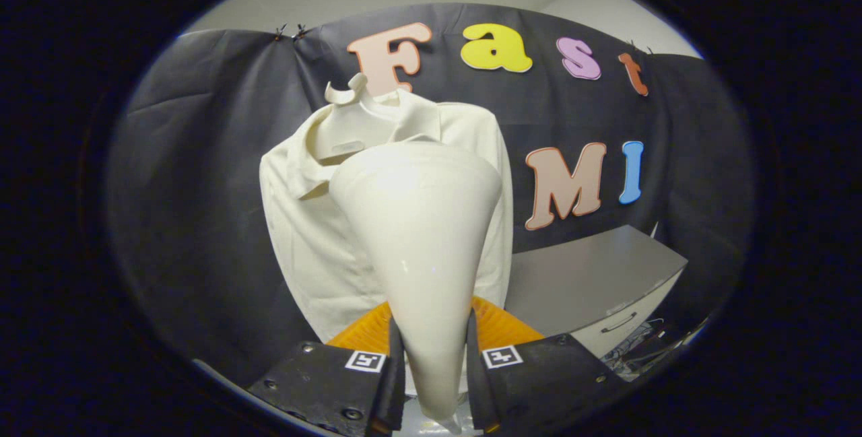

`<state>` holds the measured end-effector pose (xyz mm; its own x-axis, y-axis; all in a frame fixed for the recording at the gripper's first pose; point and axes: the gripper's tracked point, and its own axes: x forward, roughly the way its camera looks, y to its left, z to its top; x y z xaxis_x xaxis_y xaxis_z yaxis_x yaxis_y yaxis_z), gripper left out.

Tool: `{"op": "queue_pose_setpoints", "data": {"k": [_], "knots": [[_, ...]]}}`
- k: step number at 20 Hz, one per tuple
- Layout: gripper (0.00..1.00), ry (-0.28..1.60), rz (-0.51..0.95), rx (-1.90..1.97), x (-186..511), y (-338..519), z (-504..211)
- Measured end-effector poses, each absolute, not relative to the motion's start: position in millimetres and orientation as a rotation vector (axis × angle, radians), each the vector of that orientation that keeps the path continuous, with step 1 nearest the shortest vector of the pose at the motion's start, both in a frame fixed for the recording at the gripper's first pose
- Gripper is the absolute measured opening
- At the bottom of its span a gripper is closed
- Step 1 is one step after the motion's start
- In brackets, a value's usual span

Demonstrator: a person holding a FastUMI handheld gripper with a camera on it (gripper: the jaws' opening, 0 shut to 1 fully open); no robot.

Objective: Iron the clothes twice with a garment steamer, once on the left side and once on the right side.

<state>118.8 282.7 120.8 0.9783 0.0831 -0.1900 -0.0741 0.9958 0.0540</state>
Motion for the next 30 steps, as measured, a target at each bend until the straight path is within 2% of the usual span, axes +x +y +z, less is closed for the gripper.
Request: {"op": "queue_pose_setpoints", "data": {"k": [6,13,30], "knots": [[0.38,0.175,0.050,0.100,149.7,267.7,157.1],[0.38,0.202,0.006,0.099,194.4,272.8,155.1],[0.39,0.316,-0.060,0.030,233.9,265.8,83.0]]}}
